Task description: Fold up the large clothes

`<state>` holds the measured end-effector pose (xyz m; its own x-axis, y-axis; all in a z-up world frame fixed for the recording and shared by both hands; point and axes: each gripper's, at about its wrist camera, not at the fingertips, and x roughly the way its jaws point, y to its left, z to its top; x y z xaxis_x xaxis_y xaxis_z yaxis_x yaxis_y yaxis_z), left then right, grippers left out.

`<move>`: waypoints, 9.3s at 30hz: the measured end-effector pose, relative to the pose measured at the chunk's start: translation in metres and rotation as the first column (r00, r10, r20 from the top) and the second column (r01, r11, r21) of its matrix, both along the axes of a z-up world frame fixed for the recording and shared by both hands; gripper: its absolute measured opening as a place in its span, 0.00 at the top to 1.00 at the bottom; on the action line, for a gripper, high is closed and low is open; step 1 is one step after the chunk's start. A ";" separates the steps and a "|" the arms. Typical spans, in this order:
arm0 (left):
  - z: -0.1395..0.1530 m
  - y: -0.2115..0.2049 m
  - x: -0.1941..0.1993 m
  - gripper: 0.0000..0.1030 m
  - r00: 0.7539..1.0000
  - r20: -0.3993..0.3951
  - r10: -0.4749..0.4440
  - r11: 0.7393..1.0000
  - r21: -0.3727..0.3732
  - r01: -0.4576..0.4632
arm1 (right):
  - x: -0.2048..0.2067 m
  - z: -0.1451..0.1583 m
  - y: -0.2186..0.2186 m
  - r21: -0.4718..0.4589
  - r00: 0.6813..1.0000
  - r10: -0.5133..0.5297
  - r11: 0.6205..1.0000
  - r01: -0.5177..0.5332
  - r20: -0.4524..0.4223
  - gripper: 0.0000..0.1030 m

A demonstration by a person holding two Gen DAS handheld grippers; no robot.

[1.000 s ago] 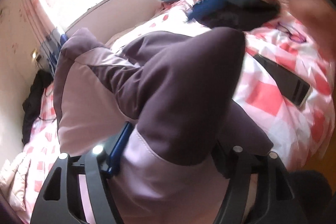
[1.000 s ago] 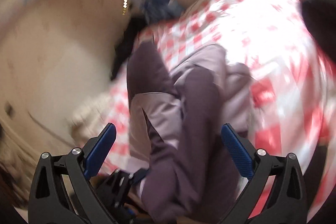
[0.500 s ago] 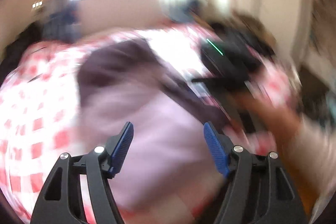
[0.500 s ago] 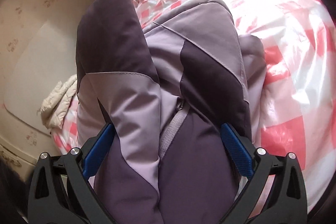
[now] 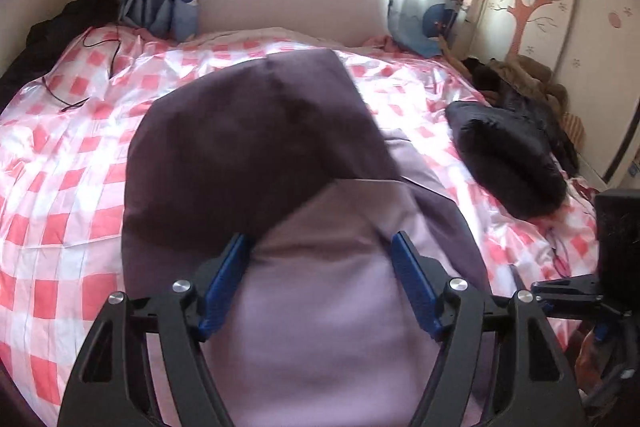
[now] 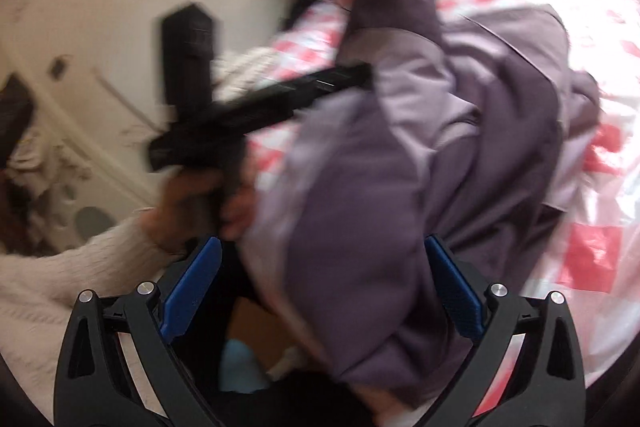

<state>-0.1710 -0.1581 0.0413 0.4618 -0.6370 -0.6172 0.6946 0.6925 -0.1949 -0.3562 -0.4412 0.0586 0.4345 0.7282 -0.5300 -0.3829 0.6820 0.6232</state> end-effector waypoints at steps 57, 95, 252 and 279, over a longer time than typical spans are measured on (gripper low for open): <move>-0.035 0.286 0.162 0.08 0.865 -0.384 0.322 0.932 -0.034 -0.362 | 0.290 -0.098 0.145 0.121 0.808 -0.577 0.799 0.589 -0.119 0.06; -0.041 0.199 0.130 0.06 0.935 -0.093 0.343 0.938 0.091 -0.335 | 0.244 -0.131 0.124 -0.173 0.851 -0.493 0.868 0.466 -0.179 0.06; -0.003 0.237 0.051 0.06 0.922 -0.074 0.379 0.893 0.292 -0.343 | 0.178 -0.026 0.226 -0.573 0.912 -0.404 0.730 0.372 0.078 0.07; -0.011 0.239 0.057 0.06 0.921 -0.088 0.381 0.891 0.300 -0.340 | 0.177 -0.025 0.231 -0.581 0.914 -0.397 0.725 0.371 0.088 0.07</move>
